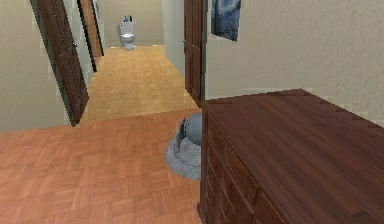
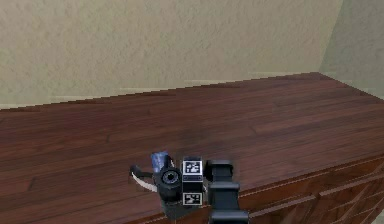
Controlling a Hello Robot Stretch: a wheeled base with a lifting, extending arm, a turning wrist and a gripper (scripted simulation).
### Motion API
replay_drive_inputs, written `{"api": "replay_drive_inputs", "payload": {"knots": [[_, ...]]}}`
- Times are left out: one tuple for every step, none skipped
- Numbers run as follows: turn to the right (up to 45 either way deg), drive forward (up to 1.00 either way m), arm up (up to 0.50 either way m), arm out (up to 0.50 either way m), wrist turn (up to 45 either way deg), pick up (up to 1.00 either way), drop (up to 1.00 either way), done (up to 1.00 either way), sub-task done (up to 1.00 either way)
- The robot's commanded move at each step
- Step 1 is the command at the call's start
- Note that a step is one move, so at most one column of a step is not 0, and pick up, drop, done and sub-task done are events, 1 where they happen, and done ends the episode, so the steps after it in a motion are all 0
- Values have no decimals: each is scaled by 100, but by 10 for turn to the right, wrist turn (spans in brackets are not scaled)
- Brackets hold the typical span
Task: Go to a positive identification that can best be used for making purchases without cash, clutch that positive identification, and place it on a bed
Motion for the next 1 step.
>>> {"api": "replay_drive_inputs", "payload": {"knots": [[0, 0, 0, 0, 0, 100, 0, 0, 0]]}}
